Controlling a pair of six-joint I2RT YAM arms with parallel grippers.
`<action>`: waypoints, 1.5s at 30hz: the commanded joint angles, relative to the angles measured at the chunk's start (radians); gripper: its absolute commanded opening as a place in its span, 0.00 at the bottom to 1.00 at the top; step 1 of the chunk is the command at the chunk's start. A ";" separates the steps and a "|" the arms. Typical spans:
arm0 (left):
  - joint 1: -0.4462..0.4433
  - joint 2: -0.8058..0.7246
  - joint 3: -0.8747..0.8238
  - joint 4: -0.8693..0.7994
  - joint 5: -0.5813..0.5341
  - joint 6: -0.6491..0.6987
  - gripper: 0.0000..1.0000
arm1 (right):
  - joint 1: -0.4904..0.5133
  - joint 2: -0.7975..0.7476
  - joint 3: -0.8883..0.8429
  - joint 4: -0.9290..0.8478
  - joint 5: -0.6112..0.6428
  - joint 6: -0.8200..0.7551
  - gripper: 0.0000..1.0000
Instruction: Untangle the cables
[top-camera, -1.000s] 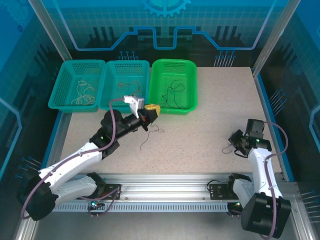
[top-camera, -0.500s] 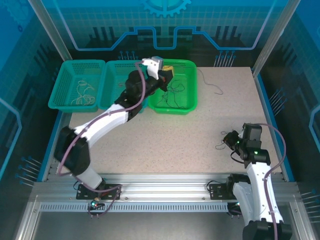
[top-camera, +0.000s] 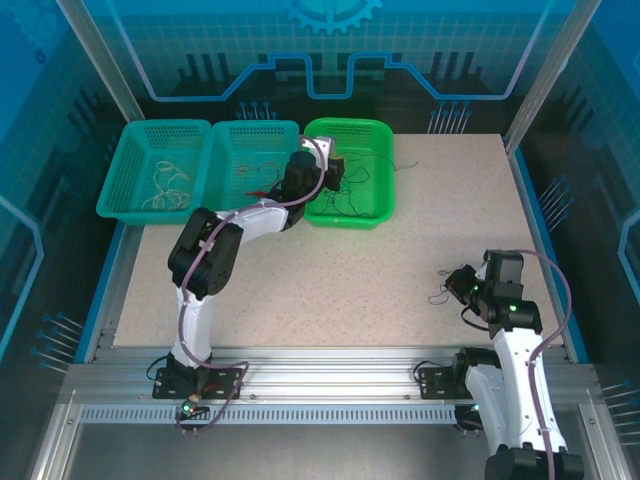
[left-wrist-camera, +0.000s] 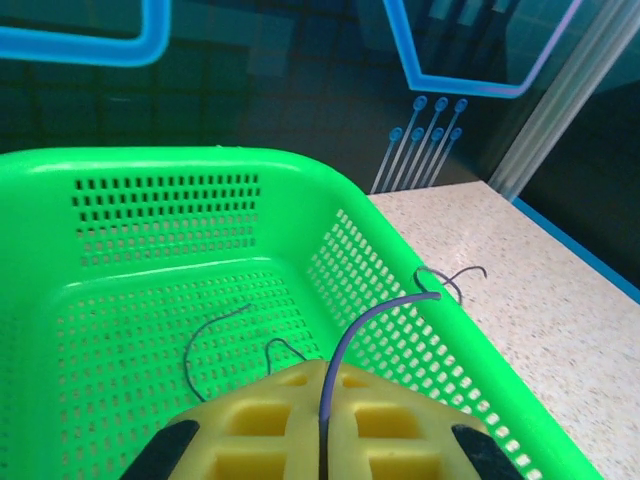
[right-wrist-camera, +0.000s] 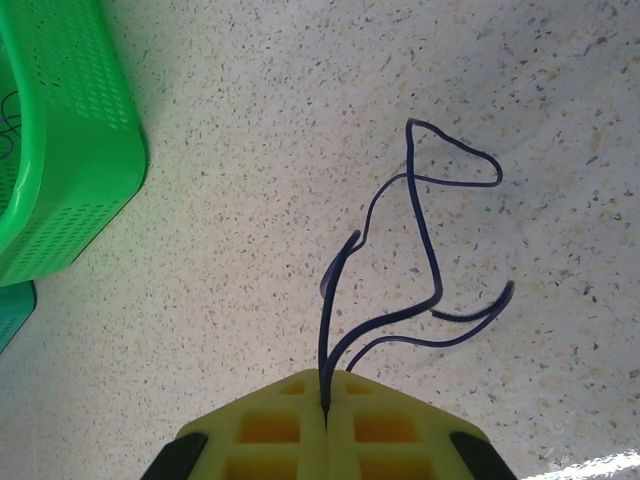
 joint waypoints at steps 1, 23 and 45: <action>0.021 -0.069 -0.030 -0.021 -0.148 0.029 0.00 | 0.015 0.005 0.032 -0.021 -0.018 -0.004 0.00; 0.070 -0.059 -0.009 -0.051 0.062 -0.024 0.07 | 0.023 0.029 0.039 -0.010 -0.011 0.001 0.00; -0.037 -0.769 -0.581 -0.035 0.548 -0.023 0.70 | 0.408 0.279 0.242 0.217 -0.331 -0.295 0.00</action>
